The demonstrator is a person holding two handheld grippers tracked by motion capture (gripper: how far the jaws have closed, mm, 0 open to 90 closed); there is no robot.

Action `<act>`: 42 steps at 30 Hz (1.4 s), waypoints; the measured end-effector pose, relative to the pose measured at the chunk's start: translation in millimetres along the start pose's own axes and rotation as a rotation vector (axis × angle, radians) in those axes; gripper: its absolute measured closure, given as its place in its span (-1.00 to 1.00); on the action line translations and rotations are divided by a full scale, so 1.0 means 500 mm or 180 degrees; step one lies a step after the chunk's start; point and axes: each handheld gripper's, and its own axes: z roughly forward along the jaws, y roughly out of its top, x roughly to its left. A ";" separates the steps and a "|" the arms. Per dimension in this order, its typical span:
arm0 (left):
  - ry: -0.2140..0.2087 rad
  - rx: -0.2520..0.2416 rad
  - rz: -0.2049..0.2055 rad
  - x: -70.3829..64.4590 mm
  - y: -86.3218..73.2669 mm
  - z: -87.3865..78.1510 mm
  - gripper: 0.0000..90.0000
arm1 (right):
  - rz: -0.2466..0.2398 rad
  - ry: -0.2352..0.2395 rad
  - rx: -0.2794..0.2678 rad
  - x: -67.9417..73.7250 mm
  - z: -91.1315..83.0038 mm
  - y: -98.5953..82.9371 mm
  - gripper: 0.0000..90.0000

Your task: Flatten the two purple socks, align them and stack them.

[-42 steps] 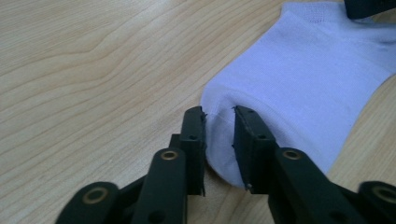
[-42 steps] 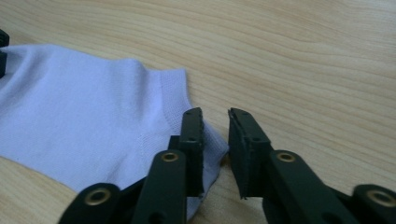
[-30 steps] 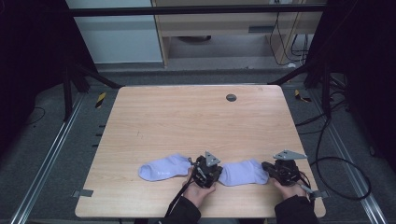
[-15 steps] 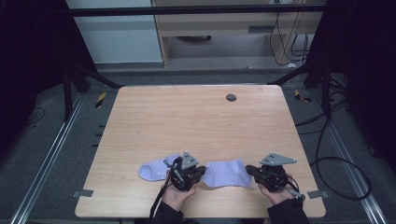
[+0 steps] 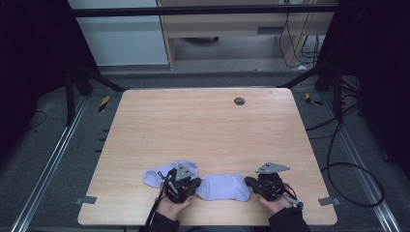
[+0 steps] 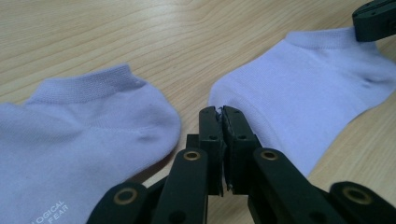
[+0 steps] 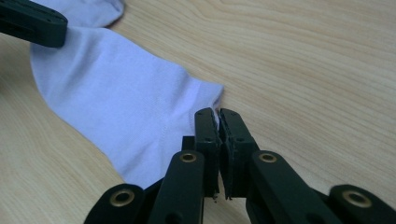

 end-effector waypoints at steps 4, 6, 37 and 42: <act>0.0065 0.0002 0.0026 0.002 -0.001 0.001 0.83 | 0.0016 0.0002 0.0015 -0.001 0.003 -0.003 0.91; 0.0083 -0.0034 0.0011 0.003 -0.001 -0.002 0.76 | 0.0020 -0.0019 0.0005 -0.002 0.003 -0.004 0.86; 0.0376 -0.0587 -0.0092 0.099 0.151 -0.131 -0.19 | 0.0046 -0.0108 -0.0788 0.022 -0.012 0.104 -0.09; 0.0546 -0.0579 -0.0118 0.140 0.118 -0.163 -0.22 | 0.0026 -0.0040 -0.0789 0.045 0.008 0.127 -0.11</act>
